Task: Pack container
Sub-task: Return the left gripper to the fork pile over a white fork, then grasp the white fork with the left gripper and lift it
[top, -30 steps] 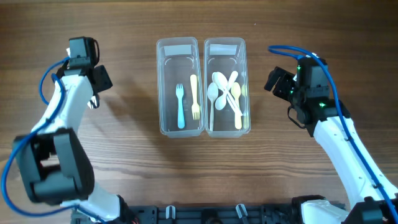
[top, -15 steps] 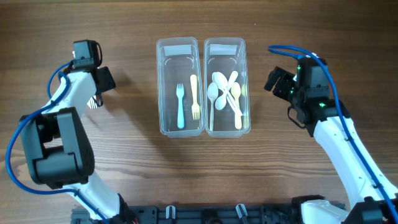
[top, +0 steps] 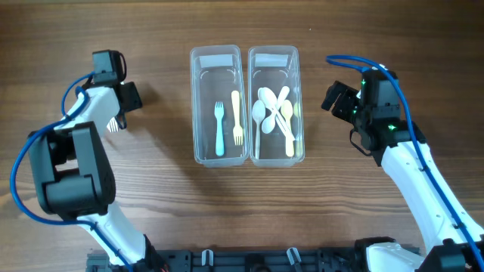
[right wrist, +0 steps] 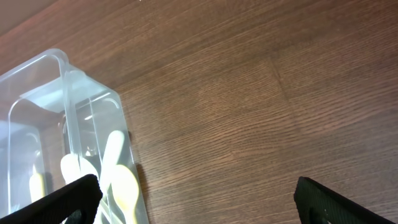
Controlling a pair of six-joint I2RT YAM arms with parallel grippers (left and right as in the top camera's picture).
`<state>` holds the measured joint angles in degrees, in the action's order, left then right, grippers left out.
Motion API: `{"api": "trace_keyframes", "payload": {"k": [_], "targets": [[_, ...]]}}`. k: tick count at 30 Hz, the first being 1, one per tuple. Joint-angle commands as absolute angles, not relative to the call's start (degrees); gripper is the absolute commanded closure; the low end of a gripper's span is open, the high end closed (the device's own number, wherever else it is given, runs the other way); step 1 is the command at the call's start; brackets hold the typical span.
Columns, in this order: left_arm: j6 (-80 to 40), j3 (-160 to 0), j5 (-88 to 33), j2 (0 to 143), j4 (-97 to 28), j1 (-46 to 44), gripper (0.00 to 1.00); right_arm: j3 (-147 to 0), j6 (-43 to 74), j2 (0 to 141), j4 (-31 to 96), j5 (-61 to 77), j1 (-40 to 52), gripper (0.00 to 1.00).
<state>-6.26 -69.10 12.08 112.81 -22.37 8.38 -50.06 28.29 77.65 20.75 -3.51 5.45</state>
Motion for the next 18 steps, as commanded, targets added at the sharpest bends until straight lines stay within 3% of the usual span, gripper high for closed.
{"api": "trace_keyframes", "payload": {"k": [1,14,18], "targets": [[-4.9,-69.3,11.4,114.1,-21.5,8.9,0.44,-50.0,28.6,77.9,20.6,-4.7,5.5,0.0],[-4.9,-69.3,7.0,114.1,-21.2,11.6,0.45,-50.0,28.6,77.9,20.6,-4.7,5.5,0.0],[-4.9,-69.3,6.8,114.1,-21.4,11.5,0.5,-50.0,28.6,77.9,20.6,-4.7,5.5,0.0]]}}
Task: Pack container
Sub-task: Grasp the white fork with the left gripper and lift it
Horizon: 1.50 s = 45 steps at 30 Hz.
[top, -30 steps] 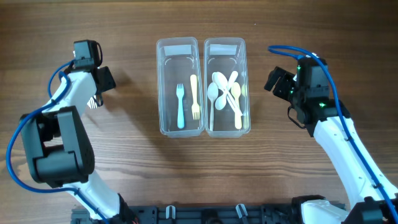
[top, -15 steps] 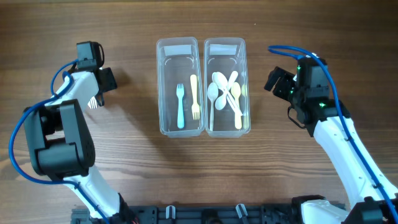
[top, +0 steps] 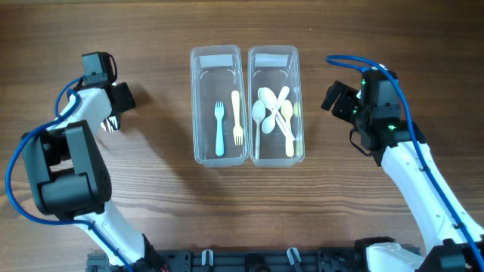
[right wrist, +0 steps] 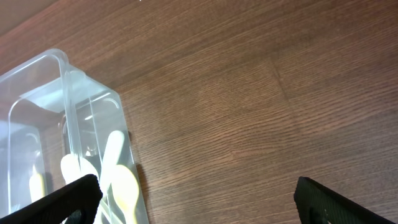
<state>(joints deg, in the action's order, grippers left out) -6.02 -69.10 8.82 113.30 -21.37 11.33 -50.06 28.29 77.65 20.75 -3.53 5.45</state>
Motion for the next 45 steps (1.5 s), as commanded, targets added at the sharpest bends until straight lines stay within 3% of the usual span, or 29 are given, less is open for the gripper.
{"api": "trace_keyframes", "payload": {"k": [1,7,25,28,30,32,37,45], "targets": [[-4.9,-69.3,6.7,114.1,-21.6,11.5,0.53,-50.0,28.6,77.9,20.6,-4.7,5.5,0.0],[-4.9,-69.3,4.9,114.2,-22.7,11.5,0.57,-50.0,28.6,77.9,20.6,-4.7,5.5,0.0],[-4.9,-69.3,5.0,118.0,-21.6,11.5,0.53,-50.0,28.6,77.9,20.6,-4.7,5.5,0.0],[-4.9,-69.3,4.9,119.3,-21.1,11.5,0.59,-50.0,28.6,77.9,20.6,-4.7,5.5,0.0],[-4.9,-69.3,5.0,119.4,-21.1,11.5,0.77,-50.0,28.6,77.9,20.6,-4.7,5.5,0.0],[-5.0,-69.4,4.9,119.2,-21.2,11.5,0.88,-50.0,28.6,77.9,20.6,-4.7,5.5,0.0],[-6.9,-69.5,4.9,117.5,-21.2,11.4,0.96,-50.0,28.6,77.9,20.6,-4.7,5.5,0.0],[-8.4,-69.5,4.9,109.4,-21.9,10.3,0.96,-50.0,28.6,77.9,20.6,-4.7,5.5,0.0]]}}
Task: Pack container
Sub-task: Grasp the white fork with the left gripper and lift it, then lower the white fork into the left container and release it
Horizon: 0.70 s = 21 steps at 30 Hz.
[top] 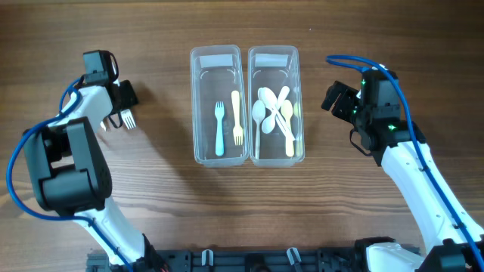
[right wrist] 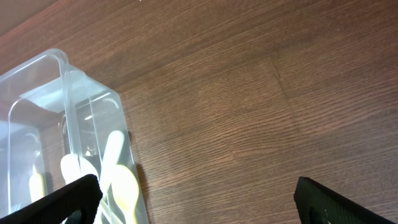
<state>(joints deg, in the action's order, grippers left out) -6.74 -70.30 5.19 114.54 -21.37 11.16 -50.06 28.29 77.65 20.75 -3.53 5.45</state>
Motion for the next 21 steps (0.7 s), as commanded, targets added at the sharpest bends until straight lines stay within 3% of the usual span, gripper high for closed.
{"api": "trace_keyframes", "payload": {"k": [1,6,10,21], "targets": [[-8.4,-69.5,4.9,107.7,-22.0,10.1,0.96,-50.0,28.6,77.9,20.6,-4.7,5.5,0.0],[-11.0,-69.5,4.4,98.9,-24.0,8.4,0.96,-50.0,28.6,77.9,20.6,-4.7,5.5,0.0],[-11.4,-69.5,-3.2,92.3,-27.6,5.7,0.96,-50.0,28.6,77.9,20.6,-4.7,5.5,0.0],[-12.2,-69.5,-9.3,88.5,-31.1,-11.5,0.96,-50.0,28.6,77.9,20.6,-4.7,5.5,0.0]]}}
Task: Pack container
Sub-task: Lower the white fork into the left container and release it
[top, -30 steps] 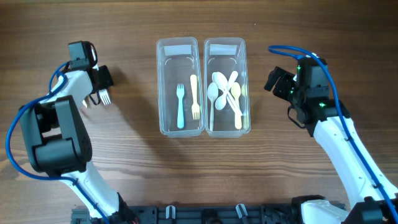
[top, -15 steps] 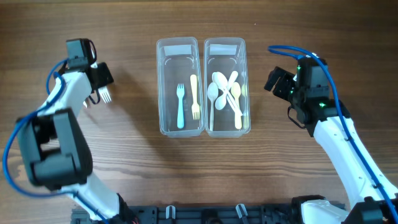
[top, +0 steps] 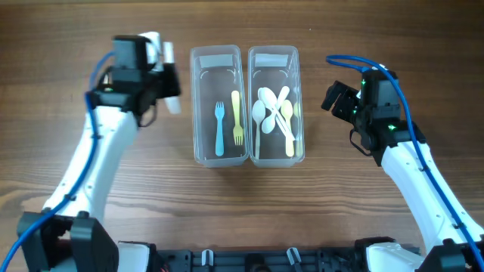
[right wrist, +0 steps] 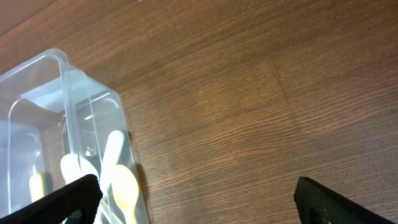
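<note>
Two clear plastic containers stand side by side at the table's middle. The left container (top: 194,113) holds a blue fork (top: 220,128) and a yellow fork (top: 236,117). The right container (top: 301,113) holds several white and yellow spoons (top: 274,109). My left gripper (top: 168,89) hovers just left of the left container, shut on a white fork (top: 172,106) whose end shows below the fingers. My right gripper (top: 333,98) stays right of the containers, open and empty. In the right wrist view my right gripper (right wrist: 196,202) is spread wide, beside the right container (right wrist: 37,81).
The wooden table (top: 363,204) carries nothing else loose in view. Blue cables run along both arms. The arm bases sit at the front edge.
My left arm has moved from the far left of the table up and right to the left container's side, carrying the white fork. The right arm has not moved.
My left gripper stood at the far left by a white fork on the table, shifted slightly, then had the fork in its fingers. Now it holds the fork next to the left container. The right arm stayed still and open throughout.
</note>
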Controlling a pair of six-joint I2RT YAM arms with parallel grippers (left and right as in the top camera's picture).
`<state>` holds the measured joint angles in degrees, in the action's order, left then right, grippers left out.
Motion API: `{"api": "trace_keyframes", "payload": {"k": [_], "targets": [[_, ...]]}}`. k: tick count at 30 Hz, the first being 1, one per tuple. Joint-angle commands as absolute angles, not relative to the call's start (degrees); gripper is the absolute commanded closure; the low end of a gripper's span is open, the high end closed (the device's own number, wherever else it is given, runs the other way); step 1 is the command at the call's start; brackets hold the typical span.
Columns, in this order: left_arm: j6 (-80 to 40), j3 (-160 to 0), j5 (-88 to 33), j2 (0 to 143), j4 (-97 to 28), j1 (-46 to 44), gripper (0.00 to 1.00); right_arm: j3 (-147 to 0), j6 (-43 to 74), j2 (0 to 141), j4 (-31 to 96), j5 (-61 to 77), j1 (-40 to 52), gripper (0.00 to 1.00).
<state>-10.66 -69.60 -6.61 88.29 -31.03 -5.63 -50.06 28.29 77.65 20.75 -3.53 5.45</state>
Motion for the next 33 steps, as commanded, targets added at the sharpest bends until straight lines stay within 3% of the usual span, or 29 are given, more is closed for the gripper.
{"api": "trace_keyframes", "payload": {"k": [1,12,14,15,20,24,33], "targets": [[-13.0,-69.5,-9.1,88.6,-31.1,-12.9,0.96,-50.0,28.6,77.9,20.6,-4.7,5.5,0.0],[-14.7,-69.4,-9.1,91.7,-30.7,-18.2,0.95,-50.0,28.6,77.9,20.6,-4.7,5.5,0.0],[-14.6,-69.4,-9.1,92.6,-30.7,-18.5,0.89,-50.0,28.6,77.9,20.6,-4.7,5.5,0.0],[-14.6,-69.4,-9.1,92.9,-30.6,-18.5,0.74,-50.0,28.6,77.9,20.6,-4.7,5.5,0.0],[-14.6,-69.4,-9.1,94.1,-29.4,-18.5,0.51,-50.0,28.6,77.9,20.6,-4.7,5.5,0.0],[-13.9,-69.6,-5.9,92.7,-27.9,-18.0,0.5,-50.0,28.6,77.9,20.6,-4.7,5.5,0.0],[-7.2,-70.2,17.0,86.7,-32.4,-11.7,0.55,-50.0,28.6,77.9,20.6,-4.7,5.5,0.0]]}}
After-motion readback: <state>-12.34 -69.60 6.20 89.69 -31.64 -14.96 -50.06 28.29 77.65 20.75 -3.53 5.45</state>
